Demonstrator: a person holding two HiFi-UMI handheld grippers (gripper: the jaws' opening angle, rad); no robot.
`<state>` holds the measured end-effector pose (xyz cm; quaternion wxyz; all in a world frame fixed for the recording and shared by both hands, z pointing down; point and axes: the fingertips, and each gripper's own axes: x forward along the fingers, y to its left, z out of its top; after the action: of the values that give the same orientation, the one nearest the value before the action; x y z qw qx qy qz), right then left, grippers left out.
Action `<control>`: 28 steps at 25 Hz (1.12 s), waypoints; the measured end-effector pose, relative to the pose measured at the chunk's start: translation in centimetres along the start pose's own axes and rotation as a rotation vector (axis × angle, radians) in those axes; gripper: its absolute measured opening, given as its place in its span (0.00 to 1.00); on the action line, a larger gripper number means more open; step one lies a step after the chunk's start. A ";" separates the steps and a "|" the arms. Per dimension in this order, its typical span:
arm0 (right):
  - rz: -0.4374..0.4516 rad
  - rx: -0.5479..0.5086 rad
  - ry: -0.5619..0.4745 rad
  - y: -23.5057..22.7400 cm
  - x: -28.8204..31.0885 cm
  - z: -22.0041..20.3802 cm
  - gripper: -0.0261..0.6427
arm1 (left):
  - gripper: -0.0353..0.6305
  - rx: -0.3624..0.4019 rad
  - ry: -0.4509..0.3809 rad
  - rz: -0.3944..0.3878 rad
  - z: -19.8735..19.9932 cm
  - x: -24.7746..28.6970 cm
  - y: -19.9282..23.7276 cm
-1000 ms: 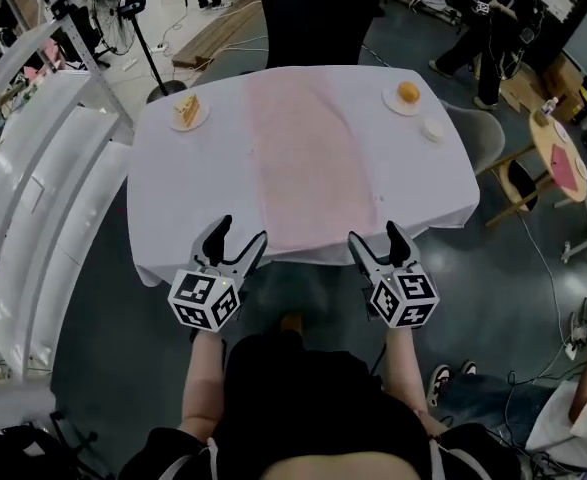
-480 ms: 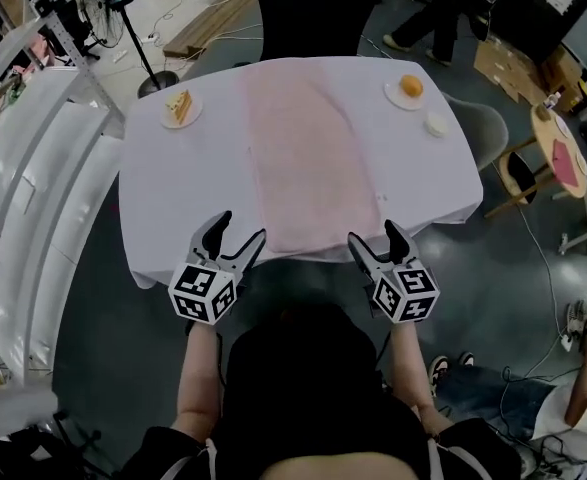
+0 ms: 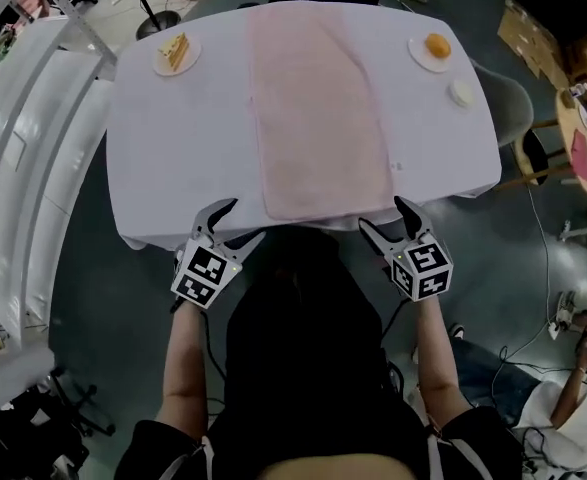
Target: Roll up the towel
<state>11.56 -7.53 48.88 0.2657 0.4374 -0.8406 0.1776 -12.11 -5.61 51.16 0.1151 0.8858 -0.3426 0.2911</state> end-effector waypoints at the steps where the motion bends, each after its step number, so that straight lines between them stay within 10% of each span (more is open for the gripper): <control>1: 0.014 -0.045 0.028 -0.3 0.4 -0.4 0.61 | 0.53 0.027 0.028 -0.017 -0.5 0.6 -0.2; 12: 0.313 -0.586 0.320 -4.4 3.9 -4.9 0.61 | 0.52 0.460 0.329 -0.250 -4.4 6.4 -2.0; 28: 0.522 -0.999 0.523 -8.0 6.0 -8.4 0.31 | 0.25 0.532 0.461 -0.329 -5.5 10.7 -2.1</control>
<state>17.79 -11.34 59.76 0.5831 -0.0176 -0.8085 -0.0771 -6.69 -7.65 61.94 0.0004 0.8392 -0.0736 0.5388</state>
